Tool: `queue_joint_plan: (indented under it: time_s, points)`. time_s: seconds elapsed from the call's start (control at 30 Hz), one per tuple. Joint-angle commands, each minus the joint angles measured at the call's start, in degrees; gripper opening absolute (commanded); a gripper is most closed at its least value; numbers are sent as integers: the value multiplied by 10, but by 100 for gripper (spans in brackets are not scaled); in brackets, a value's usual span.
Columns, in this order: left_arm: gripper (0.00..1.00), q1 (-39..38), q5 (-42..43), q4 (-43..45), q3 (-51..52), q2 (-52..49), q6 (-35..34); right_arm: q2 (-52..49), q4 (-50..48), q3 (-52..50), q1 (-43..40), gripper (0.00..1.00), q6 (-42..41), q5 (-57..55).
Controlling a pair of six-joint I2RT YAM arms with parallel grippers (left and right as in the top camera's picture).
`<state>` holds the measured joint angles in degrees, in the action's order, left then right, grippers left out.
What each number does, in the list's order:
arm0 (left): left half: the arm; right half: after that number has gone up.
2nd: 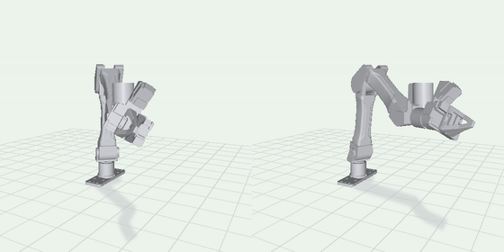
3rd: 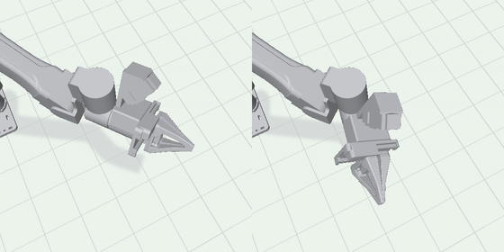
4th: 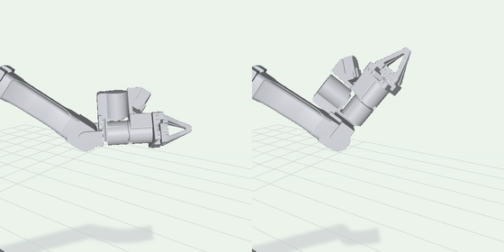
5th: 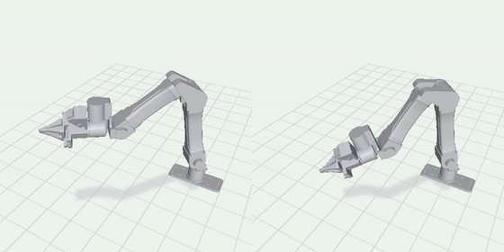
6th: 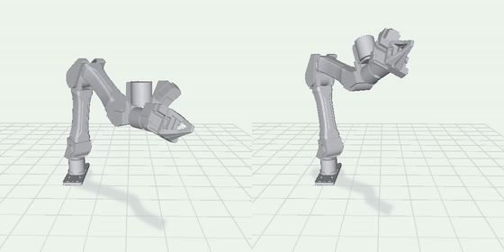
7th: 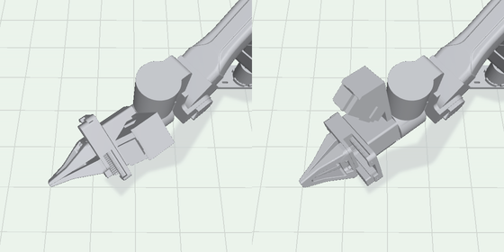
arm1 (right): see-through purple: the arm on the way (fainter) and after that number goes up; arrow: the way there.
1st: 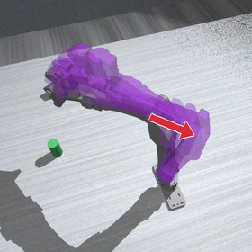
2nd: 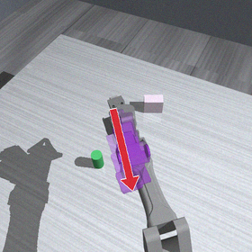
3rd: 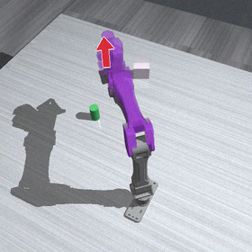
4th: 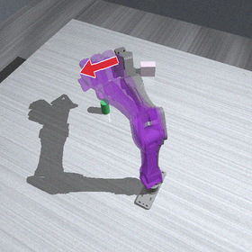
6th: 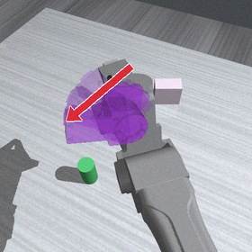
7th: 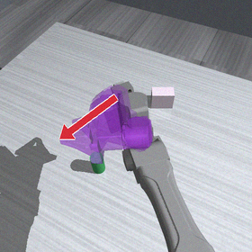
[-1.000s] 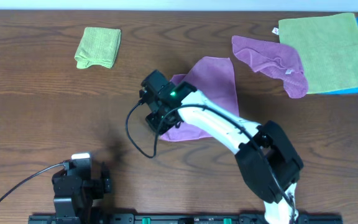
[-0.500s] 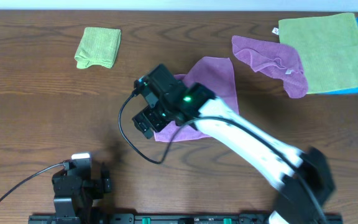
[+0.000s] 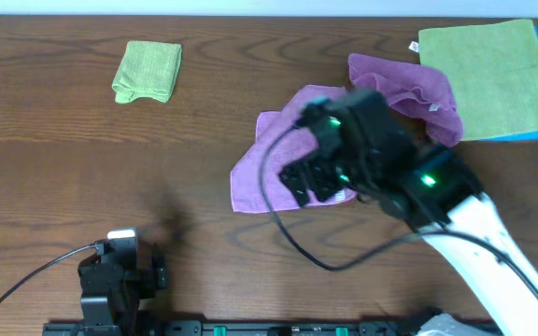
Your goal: Fold the cloth
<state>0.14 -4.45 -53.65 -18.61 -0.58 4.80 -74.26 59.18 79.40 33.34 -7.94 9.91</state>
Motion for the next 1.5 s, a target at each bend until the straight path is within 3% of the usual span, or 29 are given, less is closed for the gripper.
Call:
queue_joint_plan:
  time_s: [0.0, 0.17, 0.33, 0.5, 0.87, 1.03, 1.13, 1.27, 1.47]
  points:
    - [95, -3, 11, -3, 6, 4, 14, 70, -6, -75, -35, 99, -13, 31]
    - [96, -3, 141, 16, 5, 4, -11, 166, -20, -178, -75, 99, -15, 87]
    - [95, -3, 226, 76, 5, 3, -23, 194, -10, -218, -84, 99, -33, 105]
    - [95, -3, 276, 90, -16, -45, -132, 194, -26, -247, -87, 99, -58, 104]
    - [95, -3, 348, 62, -193, -387, -138, 197, -143, -359, -114, 99, -121, 129]
    - [95, -5, 462, 66, -272, -544, -139, 197, -159, -377, -139, 99, -126, 143]
    - [95, -5, 518, 93, -282, -615, -154, 197, -159, -377, -157, 99, -126, 144]
    - [95, -5, 520, 99, -282, -695, -246, 197, -159, -379, -186, 99, -112, 156]
    - [95, -5, 533, 145, -282, -788, -261, 197, -157, -379, -233, 99, -87, 170]
